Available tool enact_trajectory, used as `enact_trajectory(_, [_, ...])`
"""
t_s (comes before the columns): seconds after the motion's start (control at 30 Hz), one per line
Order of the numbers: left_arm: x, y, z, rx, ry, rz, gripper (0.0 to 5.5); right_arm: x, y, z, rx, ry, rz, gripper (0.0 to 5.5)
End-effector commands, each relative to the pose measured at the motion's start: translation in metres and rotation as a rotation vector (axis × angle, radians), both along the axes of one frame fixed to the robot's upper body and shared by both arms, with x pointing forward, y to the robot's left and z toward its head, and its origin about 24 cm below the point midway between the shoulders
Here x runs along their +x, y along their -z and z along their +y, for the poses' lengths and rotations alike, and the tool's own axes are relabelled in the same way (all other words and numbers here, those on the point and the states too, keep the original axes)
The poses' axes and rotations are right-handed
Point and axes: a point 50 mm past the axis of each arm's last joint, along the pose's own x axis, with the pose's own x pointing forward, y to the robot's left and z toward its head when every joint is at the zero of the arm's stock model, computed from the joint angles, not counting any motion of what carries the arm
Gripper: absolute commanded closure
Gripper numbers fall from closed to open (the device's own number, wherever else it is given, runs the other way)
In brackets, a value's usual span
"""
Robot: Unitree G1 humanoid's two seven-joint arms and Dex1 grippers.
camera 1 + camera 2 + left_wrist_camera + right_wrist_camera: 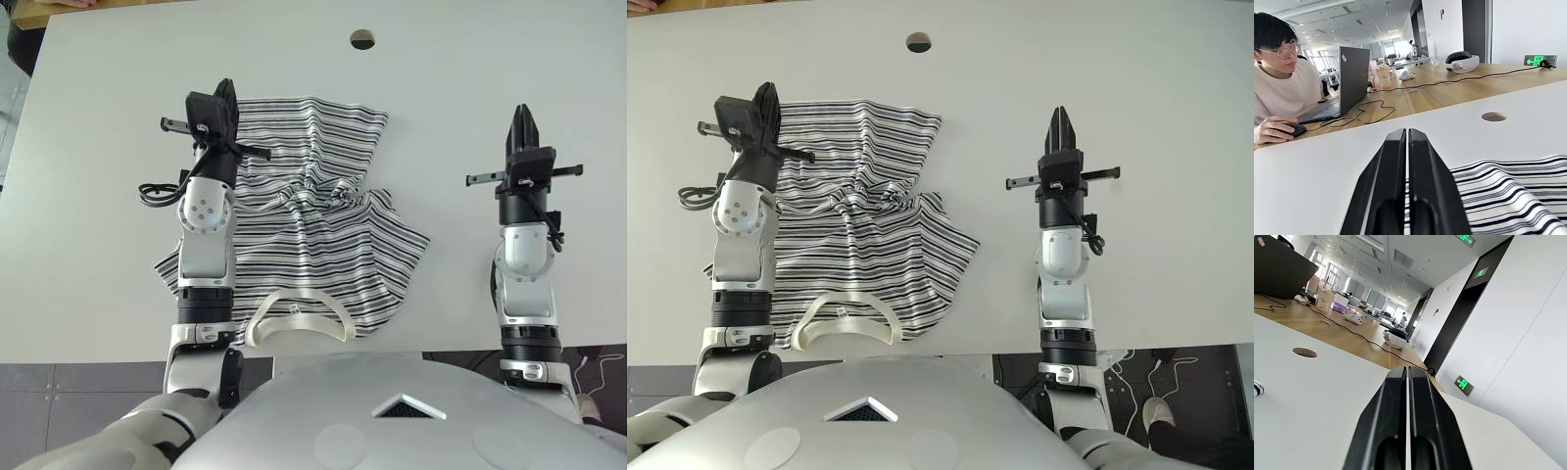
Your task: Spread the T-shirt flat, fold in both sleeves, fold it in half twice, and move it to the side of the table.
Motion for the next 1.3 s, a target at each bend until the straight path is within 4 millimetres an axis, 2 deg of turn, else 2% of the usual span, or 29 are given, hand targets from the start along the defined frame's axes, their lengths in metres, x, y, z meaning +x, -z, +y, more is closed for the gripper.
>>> enact_trajectory(0.03, [-0.001, 0.000, 0.001, -0.002, -0.005, 0.009, 5.39, 0.000, 0.002, 0.000, -0.015, -0.007, 0.024, 5.40])
enact_trajectory(0.43, [-0.005, 0.000, -0.009, -0.074, -0.019, -0.032, 5.39, -0.009, 0.020, 0.024, -0.016, -0.241, 0.167, 5.40])
enact_trajectory(0.7, [-0.011, 0.008, -0.014, -0.081, -0.056, -0.032, 5.39, -0.010, 0.019, 0.022, -0.029, -0.192, 0.144, 5.40])
enact_trajectory(0.77, [-0.015, 0.008, -0.016, -0.054, -0.066, -0.029, 5.39, -0.019, 0.026, 0.036, 0.035, -0.323, 0.249, 5.40])
enact_trajectory(0.87, [-0.016, 0.006, -0.018, -0.021, -0.121, -0.066, 5.39, -0.046, 0.032, 0.064, 0.085, -0.611, 0.409, 5.40])
enact_trajectory(0.93, [-0.016, 0.008, -0.022, -0.055, -0.101, -0.044, 5.39, -0.056, 0.030, 0.071, 0.069, -0.730, 0.474, 5.40])
enact_trajectory(1.1, [-0.014, 0.008, -0.032, -0.099, -0.043, -0.044, 5.39, -0.058, 0.030, 0.059, -0.055, -0.840, 0.647, 5.40])
enact_trajectory(1.2, [-0.012, 0.008, -0.036, -0.100, -0.033, -0.043, 5.39, -0.054, 0.035, 0.043, -0.131, -0.777, 0.775, 5.40])
enact_trajectory(1.3, [-0.013, 0.007, -0.037, -0.090, -0.033, -0.048, 5.39, -0.056, 0.033, 0.012, -0.240, -0.657, 0.875, 5.40])
